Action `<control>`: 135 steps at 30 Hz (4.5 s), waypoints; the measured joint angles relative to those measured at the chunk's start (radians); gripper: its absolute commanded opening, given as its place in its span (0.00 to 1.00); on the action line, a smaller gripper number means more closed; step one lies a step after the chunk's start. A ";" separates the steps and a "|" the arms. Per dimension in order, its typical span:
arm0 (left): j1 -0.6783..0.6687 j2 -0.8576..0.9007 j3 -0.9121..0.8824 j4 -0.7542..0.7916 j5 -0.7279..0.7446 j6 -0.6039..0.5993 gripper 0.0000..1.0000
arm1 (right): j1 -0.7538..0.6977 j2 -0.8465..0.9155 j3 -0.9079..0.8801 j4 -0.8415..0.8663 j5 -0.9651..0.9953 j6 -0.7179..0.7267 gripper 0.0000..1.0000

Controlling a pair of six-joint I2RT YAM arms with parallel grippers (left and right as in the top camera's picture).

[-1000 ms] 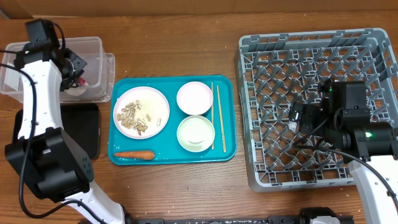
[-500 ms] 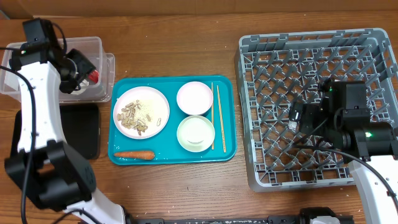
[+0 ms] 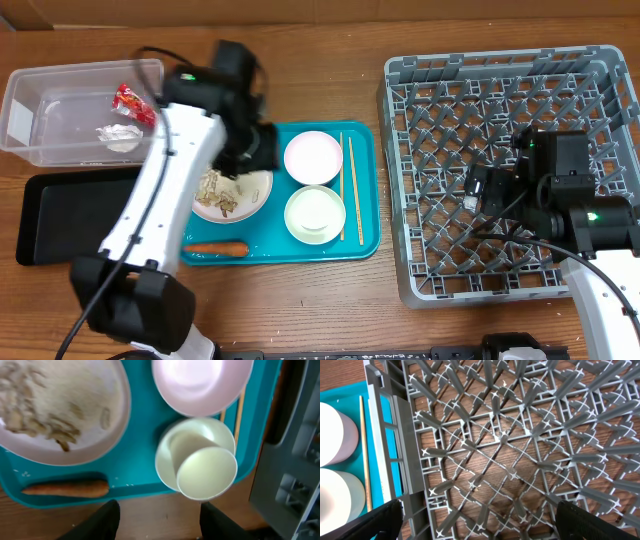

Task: Sort waste into correct bins and load items into the dishwasher
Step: 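Grasp the white cup on the tray with the left gripper and lift, then pass the white cup from the left gripper to the right gripper, then lower the white cup into the rack's right side with the right gripper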

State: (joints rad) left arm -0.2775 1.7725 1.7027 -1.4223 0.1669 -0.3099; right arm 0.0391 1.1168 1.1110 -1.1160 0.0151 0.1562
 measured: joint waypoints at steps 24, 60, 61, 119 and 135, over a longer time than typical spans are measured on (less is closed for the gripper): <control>-0.228 0.138 -0.249 0.160 -0.117 -0.061 0.04 | 0.000 0.000 0.000 -0.005 0.000 0.000 1.00; -0.069 0.139 0.170 0.208 1.075 0.322 0.04 | -0.104 0.100 0.002 0.421 -1.266 -0.327 1.00; -0.078 0.139 0.170 0.214 1.081 0.322 0.04 | -0.104 0.100 0.002 0.425 -1.271 -0.329 1.00; 0.191 -0.166 0.168 -0.030 -0.164 -0.055 0.44 | -0.604 0.175 0.258 -0.140 -0.065 -0.005 0.38; 0.190 -0.164 0.168 -0.036 -0.184 -0.059 0.48 | -0.674 0.389 0.222 -0.216 -0.008 0.049 0.75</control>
State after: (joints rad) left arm -0.0872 1.6081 1.8709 -1.4586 -0.0174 -0.3687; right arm -0.6350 1.5063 1.3331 -1.3323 0.0074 0.2054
